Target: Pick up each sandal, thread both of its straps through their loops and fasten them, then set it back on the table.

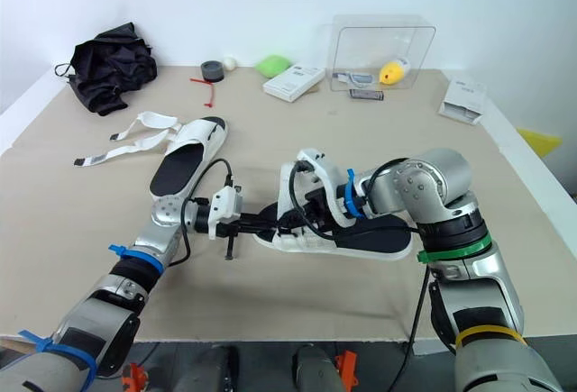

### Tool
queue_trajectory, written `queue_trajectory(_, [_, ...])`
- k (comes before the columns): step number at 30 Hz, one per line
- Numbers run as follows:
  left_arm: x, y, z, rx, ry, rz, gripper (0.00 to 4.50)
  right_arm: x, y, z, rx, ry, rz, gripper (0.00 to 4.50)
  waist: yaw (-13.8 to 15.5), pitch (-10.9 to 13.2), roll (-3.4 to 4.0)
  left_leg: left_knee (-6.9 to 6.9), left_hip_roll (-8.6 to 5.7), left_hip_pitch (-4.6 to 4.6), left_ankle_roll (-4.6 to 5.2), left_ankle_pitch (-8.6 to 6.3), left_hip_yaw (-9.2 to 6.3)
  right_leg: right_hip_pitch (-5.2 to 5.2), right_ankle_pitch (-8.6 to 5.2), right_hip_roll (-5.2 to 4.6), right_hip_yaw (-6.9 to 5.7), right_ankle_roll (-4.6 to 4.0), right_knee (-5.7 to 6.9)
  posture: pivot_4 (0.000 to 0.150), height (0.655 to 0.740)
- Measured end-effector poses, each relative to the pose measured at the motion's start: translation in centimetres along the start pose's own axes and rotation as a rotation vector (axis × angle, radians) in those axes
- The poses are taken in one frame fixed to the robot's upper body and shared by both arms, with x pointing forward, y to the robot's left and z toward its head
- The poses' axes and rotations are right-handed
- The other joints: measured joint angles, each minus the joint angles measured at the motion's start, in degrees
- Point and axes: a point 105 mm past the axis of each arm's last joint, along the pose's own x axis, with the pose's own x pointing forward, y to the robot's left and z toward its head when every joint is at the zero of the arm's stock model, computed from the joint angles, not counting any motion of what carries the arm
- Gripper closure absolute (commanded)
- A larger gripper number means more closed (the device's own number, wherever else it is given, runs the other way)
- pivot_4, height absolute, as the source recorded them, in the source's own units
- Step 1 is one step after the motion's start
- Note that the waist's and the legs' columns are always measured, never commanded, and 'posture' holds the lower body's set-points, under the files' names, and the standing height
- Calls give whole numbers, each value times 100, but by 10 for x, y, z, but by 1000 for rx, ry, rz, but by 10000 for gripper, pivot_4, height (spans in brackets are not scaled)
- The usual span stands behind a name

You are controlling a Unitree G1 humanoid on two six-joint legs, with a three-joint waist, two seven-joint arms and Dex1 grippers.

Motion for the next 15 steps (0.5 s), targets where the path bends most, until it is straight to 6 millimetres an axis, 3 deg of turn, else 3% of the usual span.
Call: queue_trajectory(15, [0, 0, -1, -9, 1, 2, 45000, 8, -4, -7, -55, 62, -62, 44302, 0, -6, 2, 0, 2, 5, 0, 0, -7, 7, -1, 1, -13, 1, 0, 1500, 7400])
